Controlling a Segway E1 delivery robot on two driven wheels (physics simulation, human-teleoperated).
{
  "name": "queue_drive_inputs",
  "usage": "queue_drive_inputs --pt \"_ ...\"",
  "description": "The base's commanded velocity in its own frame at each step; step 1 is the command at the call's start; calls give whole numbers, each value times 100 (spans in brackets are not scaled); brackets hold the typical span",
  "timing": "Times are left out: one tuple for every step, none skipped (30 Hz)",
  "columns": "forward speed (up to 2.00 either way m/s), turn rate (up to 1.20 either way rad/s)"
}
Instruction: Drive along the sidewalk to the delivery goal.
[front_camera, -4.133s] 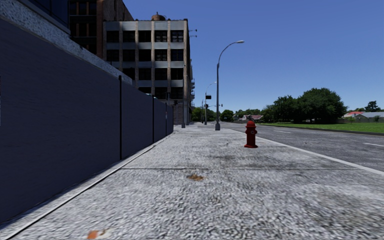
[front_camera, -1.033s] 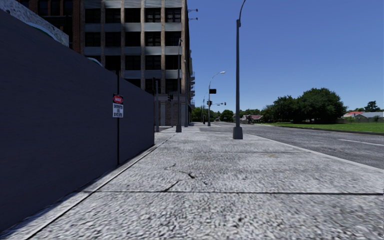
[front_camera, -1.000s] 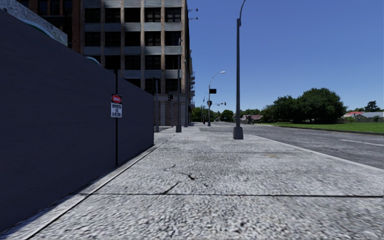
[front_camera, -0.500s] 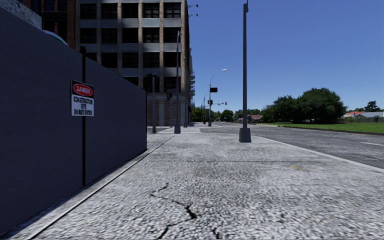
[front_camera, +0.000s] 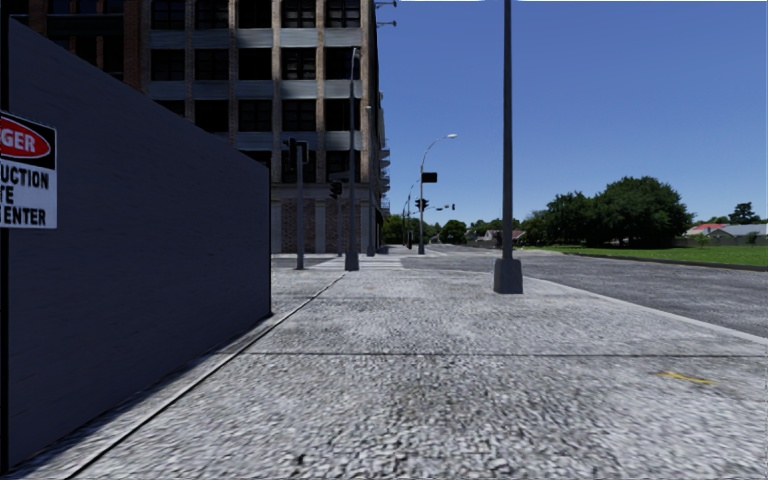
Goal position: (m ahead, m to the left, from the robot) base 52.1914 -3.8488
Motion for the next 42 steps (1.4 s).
queue_drive_inputs --pt "200 0" --pt "200 0" --pt "200 0" --pt "200 0" --pt "200 0" --pt "200 0" --pt "200 0" --pt "200 0" --pt "200 0" --pt "200 0" --pt "200 0" --pt "200 0" --pt "200 0" --pt "200 0" --pt "200 0" --pt "200 0" --pt "200 0" --pt "200 0" --pt "200 0" --pt "200 0" --pt "200 0" --pt "200 0" --pt "200 0" --pt "200 0" --pt "200 0" --pt "200 0" --pt "200 0" --pt "200 0" --pt "200 0" --pt "200 0" --pt "200 0" --pt "200 0" --pt "200 0" --pt "200 0" --pt "200 0" --pt "200 0" --pt "200 0" --pt "200 0" --pt "200 0" --pt "200 0" --pt "200 0" --pt "200 0"
